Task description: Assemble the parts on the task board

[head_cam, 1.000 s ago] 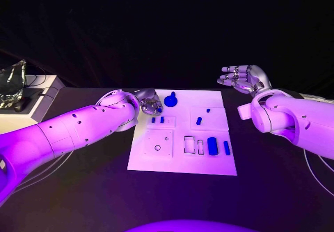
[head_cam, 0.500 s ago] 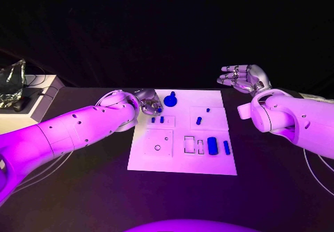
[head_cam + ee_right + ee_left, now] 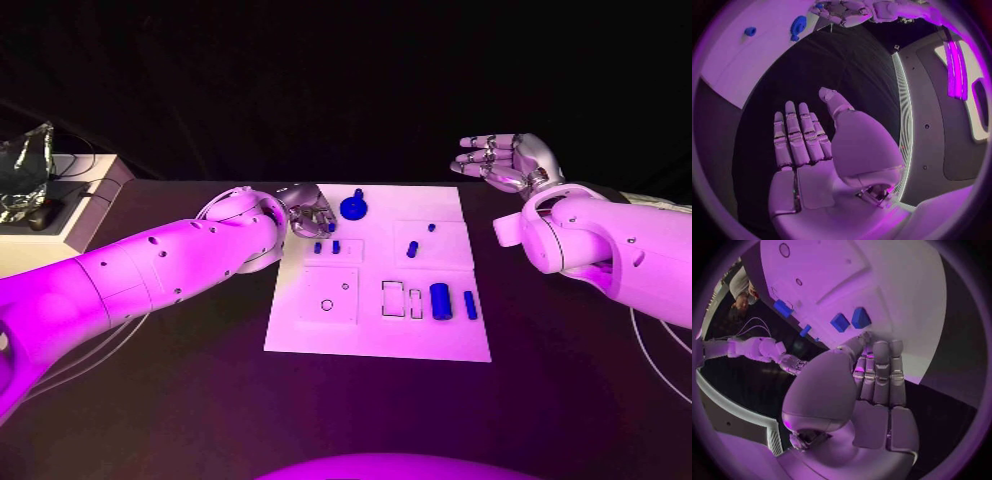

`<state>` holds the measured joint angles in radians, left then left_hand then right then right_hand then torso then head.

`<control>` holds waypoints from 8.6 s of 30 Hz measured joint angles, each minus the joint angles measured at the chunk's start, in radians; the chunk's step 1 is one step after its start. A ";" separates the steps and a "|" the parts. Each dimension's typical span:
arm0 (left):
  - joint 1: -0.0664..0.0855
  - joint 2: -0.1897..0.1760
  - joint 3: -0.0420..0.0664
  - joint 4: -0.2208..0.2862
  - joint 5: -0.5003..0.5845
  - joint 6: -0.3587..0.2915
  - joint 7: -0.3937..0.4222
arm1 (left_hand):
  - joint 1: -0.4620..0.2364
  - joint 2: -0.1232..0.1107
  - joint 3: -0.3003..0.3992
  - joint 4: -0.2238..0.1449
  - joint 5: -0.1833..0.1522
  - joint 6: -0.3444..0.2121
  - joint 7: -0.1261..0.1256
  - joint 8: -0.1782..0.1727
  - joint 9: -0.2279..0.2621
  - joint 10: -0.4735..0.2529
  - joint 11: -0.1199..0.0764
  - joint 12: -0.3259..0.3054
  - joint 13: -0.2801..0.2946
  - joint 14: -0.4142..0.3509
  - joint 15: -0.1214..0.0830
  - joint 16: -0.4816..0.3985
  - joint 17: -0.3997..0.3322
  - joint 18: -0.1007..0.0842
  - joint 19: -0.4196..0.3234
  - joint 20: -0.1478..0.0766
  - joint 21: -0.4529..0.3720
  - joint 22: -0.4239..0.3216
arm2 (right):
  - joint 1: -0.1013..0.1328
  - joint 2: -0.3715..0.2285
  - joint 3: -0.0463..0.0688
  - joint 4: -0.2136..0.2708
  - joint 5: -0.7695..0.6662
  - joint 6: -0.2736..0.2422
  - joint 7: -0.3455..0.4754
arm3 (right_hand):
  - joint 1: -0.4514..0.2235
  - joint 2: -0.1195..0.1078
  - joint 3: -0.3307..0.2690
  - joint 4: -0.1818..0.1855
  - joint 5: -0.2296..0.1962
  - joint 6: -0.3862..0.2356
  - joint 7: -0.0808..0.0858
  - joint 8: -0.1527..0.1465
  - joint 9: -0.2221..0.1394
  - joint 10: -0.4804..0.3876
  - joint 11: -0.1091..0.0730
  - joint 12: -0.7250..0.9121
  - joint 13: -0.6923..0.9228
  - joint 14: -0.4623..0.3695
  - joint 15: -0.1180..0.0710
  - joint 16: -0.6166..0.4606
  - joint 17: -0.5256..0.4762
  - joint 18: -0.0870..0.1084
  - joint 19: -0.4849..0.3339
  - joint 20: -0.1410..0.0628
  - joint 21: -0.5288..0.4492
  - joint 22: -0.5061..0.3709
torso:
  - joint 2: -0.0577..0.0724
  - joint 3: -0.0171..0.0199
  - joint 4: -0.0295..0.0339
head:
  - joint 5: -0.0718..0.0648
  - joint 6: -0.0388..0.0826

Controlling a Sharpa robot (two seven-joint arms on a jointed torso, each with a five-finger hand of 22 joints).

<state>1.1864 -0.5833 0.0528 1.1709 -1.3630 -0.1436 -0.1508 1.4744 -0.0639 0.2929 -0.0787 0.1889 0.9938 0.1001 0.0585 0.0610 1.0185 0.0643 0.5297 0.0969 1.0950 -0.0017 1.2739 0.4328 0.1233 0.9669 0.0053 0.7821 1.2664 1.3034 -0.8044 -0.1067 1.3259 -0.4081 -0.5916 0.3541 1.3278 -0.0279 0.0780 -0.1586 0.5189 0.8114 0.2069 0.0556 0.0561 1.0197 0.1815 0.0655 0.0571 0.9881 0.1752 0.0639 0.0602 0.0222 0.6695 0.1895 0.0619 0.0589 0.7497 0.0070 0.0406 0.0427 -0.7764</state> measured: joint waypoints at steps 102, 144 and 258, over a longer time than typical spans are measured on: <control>-0.134 -0.300 0.117 0.288 1.143 -0.003 0.446 | -0.004 0.054 -0.340 0.116 0.000 0.073 0.025 0.003 0.002 0.111 0.029 -0.341 -0.032 0.022 0.021 -0.338 -0.006 0.000 0.072 0.021 -0.281 -0.207 | -0.074 0.129 -0.009 -0.102 -1.175 0.242 -0.499 | -0.021 -0.049 0.271 0.037 -0.182 0.382 -0.096 0.006 0.027 0.256 -0.130 -0.012 0.003 0.421 -0.204 1.030 0.597 0.109 0.769 -0.236 1.000 1.134 | -0.031 -0.0217 0.0090 | -0.082 0.027; -0.135 -0.287 0.117 0.247 1.143 -0.005 0.446 | -0.004 0.054 -0.339 0.110 0.000 0.073 0.025 0.003 0.002 0.089 0.036 -0.349 -0.032 -0.007 0.032 -0.308 0.002 0.000 0.052 0.030 -0.254 -0.164 | -0.045 0.014 0.007 0.107 -1.133 0.144 -0.546 | -0.032 -0.013 0.340 -0.007 -0.225 0.401 -0.098 0.006 0.074 0.263 -0.124 -0.010 0.003 0.422 -0.211 1.048 0.627 0.085 0.792 -0.245 0.924 1.249 | -0.033 -0.0216 0.0084 | -0.075 0.026; -0.135 -0.265 0.117 0.251 1.124 -0.059 0.441 | -0.004 0.054 -0.339 0.110 0.000 0.069 0.029 0.003 0.002 0.055 0.048 -0.357 -0.032 -0.021 0.039 -0.292 -0.023 -0.001 0.048 0.034 -0.270 -0.151 | -0.170 0.234 -0.034 0.175 -1.312 0.195 -0.564 | 0.012 -0.119 0.103 0.078 -0.246 0.241 -0.060 0.010 0.010 -0.034 -0.056 -0.004 0.002 0.426 -0.171 0.914 0.496 0.143 0.793 -0.200 0.359 1.191 | -0.031 -0.0229 0.0113 | 0.055 -0.042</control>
<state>1.0518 -0.8487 0.1699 1.4214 -0.2392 -0.2029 0.2899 1.4706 -0.0096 -0.0465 0.0316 0.1889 1.0630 0.1289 0.0613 0.0627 1.0737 0.1127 0.1729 0.0647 1.0736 0.0376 0.9816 0.4096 0.1228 1.0150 0.0393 0.5122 1.1153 1.1335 -0.5707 -0.1405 1.5006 -1.7202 -0.3970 -0.2098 1.3396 -0.1473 0.1813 -0.0808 0.2728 1.0524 0.1466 0.0652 0.0665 0.9855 0.1255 0.0617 0.0595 1.4142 0.0038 0.9775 0.5567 0.1648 1.4626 -0.0103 0.4210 1.2501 0.7187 -0.0159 0.0519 0.0980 -0.8184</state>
